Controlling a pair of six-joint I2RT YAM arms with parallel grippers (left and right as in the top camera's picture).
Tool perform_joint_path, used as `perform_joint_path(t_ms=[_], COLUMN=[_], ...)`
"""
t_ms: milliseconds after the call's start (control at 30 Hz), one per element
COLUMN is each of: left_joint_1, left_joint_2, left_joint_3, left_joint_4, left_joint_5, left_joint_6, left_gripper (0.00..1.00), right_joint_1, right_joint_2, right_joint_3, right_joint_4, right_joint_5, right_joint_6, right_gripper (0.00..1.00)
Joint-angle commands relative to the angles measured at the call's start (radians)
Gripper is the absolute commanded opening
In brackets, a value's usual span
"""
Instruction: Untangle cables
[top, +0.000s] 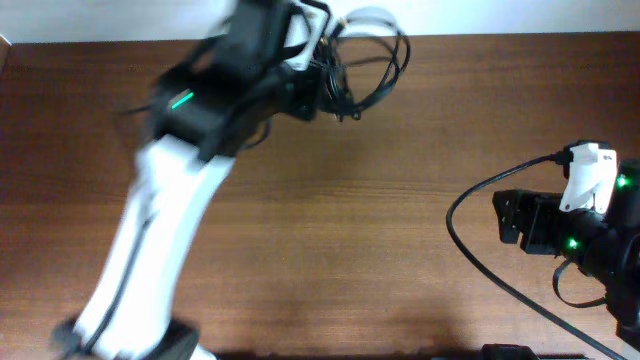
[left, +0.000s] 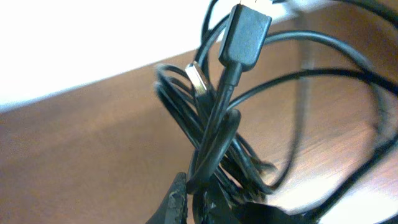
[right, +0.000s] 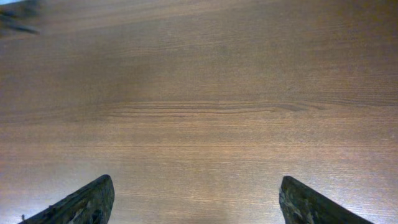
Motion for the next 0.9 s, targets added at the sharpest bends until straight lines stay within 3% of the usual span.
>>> perform_joint_path(t_ms=[0, 367, 600, 733, 867], left_joint_1=[0.0, -0.052, -0.055, -0.055, -0.055], left_joint_2=[-0.059, 0.032, 0.032, 0.029, 0.0], left_joint_3=[0.01, -0.029, -0.029, -0.029, 0.006], left_joint_4=[-0.045, -0.071, -0.053, -0.053, -0.053], left_joint_5=[0.003, 0.037, 0.038, 0.038, 0.037], left_joint_6=[-0.017, -0.017, -0.017, -0.017, -0.017], left_gripper=[0.0, 0.0, 0.0, 0.0, 0.0], right_joint_1=[0.005, 0.014, 0.16, 0.181, 0.197], right_joint_2=[0.023, 0.032, 0.076, 0.159, 0.232], right_joint_3=[0.01, 0.01, 0.01, 0.01, 0.01], right_joint_4=[-0.001, 0.012, 0.175, 0.377, 0.432], right_joint_5=[-0.019, -0.115, -0.198, -0.178, -0.233], right_joint_6=[-0.008, -0.043, -0.05, 0.15, 0.158], right_gripper=[0.8, 0.8, 0.8, 0.78, 0.78])
